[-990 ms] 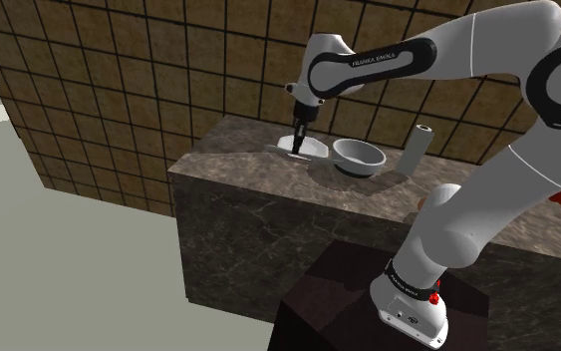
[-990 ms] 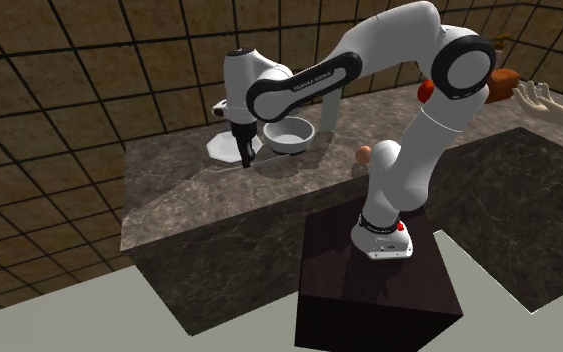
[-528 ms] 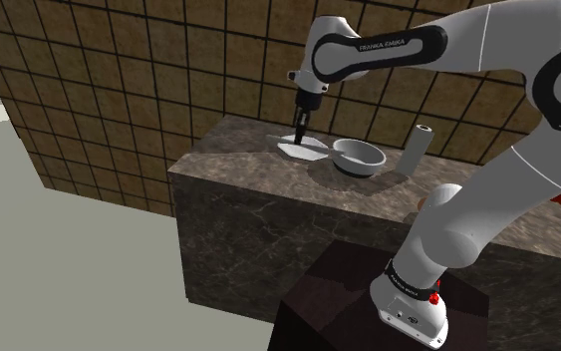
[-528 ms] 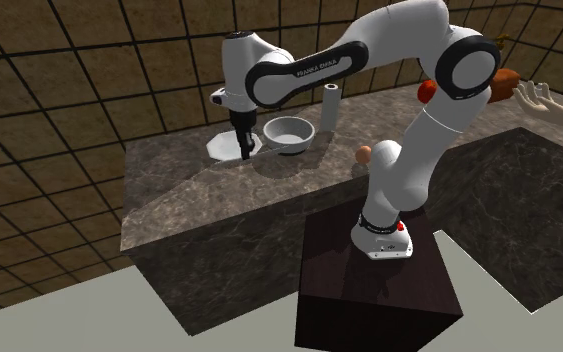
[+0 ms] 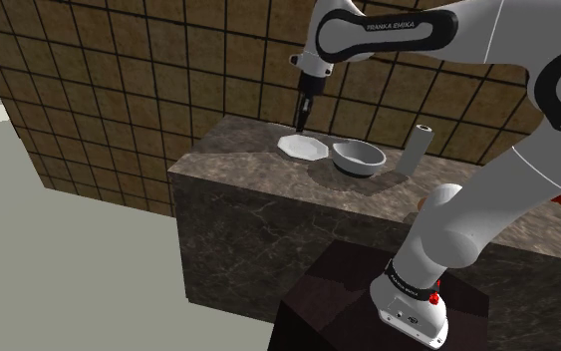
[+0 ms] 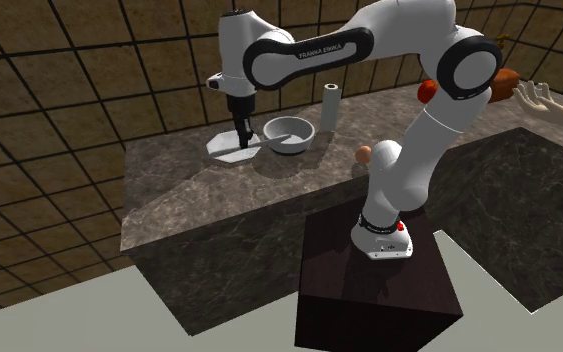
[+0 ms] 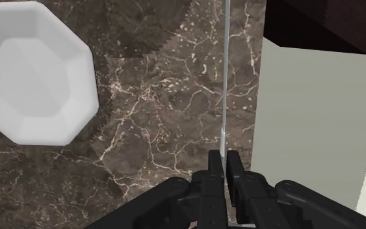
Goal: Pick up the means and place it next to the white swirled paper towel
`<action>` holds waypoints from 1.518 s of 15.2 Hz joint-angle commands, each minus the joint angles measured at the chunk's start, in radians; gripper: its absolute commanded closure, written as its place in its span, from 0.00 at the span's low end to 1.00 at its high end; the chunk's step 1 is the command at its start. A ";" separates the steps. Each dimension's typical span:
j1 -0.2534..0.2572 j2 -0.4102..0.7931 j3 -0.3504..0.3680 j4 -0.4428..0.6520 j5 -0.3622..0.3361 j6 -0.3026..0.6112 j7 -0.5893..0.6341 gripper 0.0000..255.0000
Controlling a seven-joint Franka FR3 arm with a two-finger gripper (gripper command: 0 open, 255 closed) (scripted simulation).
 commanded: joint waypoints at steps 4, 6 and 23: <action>0.001 0.001 0.002 0.067 0.001 -0.066 0.000 1.00; 0.001 0.003 0.002 0.096 0.002 -0.093 0.000 1.00; -0.041 -0.123 -0.058 0.139 -0.039 -0.260 -0.094 1.00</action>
